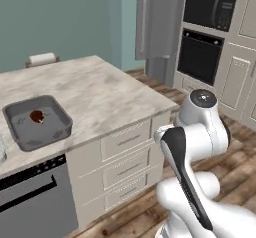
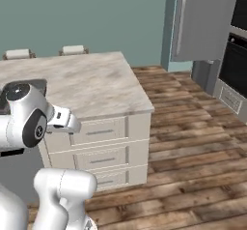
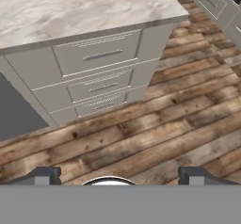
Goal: Place one lemon and one steak in each tupperware on the nearby counter, to pack two identical lunches.
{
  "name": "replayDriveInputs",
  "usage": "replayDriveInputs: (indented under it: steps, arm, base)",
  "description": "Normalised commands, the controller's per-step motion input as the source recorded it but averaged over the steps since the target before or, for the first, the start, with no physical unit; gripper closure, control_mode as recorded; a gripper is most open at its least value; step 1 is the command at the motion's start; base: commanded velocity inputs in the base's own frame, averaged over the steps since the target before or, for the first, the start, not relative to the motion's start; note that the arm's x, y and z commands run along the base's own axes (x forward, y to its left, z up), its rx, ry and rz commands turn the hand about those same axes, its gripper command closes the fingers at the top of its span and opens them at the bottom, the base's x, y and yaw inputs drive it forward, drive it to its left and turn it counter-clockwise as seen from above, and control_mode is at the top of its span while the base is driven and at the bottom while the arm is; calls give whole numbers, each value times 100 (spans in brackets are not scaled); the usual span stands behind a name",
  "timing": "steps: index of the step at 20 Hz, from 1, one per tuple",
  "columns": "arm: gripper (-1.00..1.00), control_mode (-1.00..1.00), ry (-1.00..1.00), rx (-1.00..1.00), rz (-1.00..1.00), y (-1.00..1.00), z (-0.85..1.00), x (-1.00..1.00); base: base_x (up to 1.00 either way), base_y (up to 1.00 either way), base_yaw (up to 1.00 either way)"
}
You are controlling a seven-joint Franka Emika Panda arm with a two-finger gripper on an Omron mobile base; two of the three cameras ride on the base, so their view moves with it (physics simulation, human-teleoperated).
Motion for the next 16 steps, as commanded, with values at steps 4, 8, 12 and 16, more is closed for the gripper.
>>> replayDriveInputs:
  steps: [4,8,12,16]
  arm:
    - [-100,100,0,0,0,0,0,0]
    - [-100,100,0,0,0,0,0,0]
    - [-100,100,0,0,0,0,0,0]
    - [-100,100,0,0,0,0,0,0]
  base:
    - [57,-100,0]
    - [87,-100,1]
    - [100,-100,16]
    - [100,-100,27]
